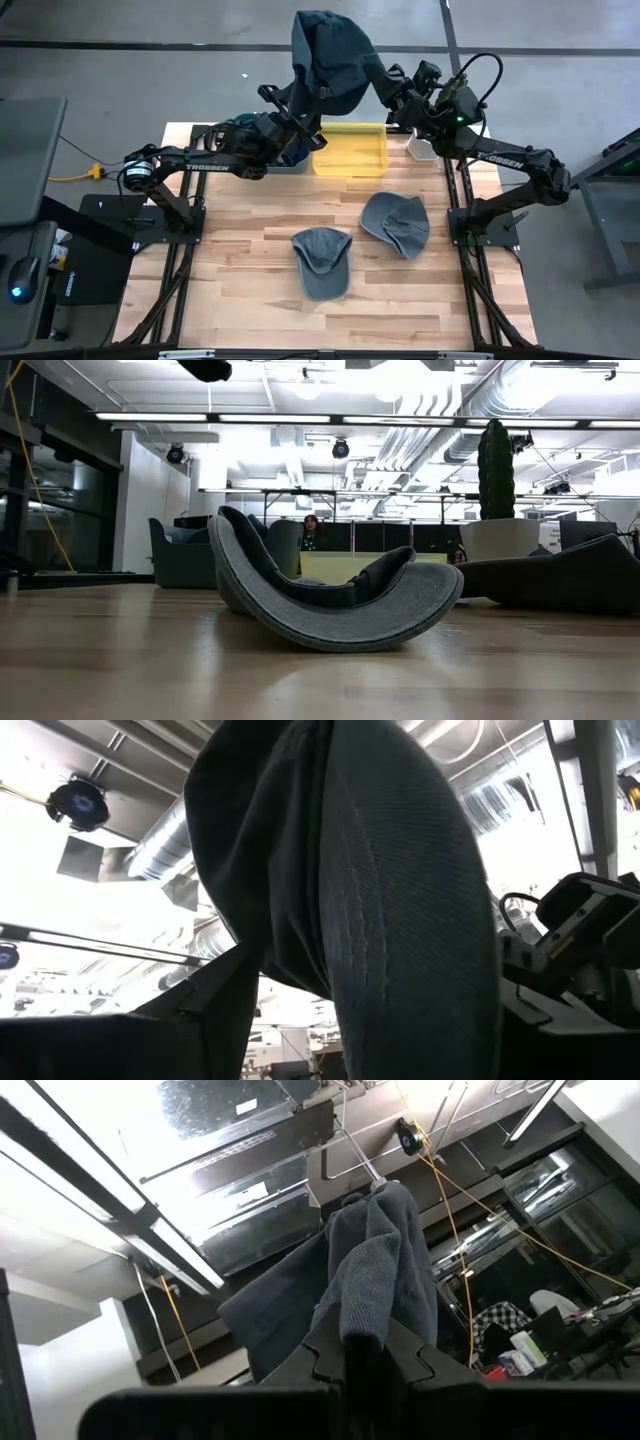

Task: Pick & Place hat
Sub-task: Put the blue cap into the blue bin

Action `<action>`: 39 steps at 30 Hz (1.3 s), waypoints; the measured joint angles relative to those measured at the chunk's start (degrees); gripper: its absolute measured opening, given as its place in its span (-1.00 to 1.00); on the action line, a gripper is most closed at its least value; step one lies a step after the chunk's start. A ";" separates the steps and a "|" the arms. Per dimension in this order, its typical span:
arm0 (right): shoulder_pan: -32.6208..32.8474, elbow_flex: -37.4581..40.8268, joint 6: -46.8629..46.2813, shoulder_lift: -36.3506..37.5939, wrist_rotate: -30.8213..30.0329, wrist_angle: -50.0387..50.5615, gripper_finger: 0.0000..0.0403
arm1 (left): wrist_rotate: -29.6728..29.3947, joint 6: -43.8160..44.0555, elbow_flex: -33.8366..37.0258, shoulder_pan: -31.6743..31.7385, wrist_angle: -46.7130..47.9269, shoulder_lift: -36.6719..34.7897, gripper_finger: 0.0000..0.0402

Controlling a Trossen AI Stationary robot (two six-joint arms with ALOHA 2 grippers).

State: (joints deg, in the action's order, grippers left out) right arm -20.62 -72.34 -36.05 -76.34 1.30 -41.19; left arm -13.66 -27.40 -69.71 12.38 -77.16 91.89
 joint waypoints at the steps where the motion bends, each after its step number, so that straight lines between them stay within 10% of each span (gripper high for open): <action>1: 0.00 0.00 0.00 0.00 0.00 0.00 -0.95 | 0.01 0.00 0.00 0.00 0.08 0.01 0.24; 29: -0.40 0.02 0.35 0.04 -0.46 2.45 -0.95 | 0.82 1.09 0.02 -0.42 -2.45 0.01 0.23; 39: -0.42 0.02 0.35 0.00 -0.03 2.69 -0.95 | -0.36 1.09 0.02 -0.44 -2.41 -0.01 -0.26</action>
State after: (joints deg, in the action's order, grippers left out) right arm -21.04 -72.31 -35.70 -76.34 1.27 -38.50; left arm -14.02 -26.30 -69.69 11.94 -79.57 91.88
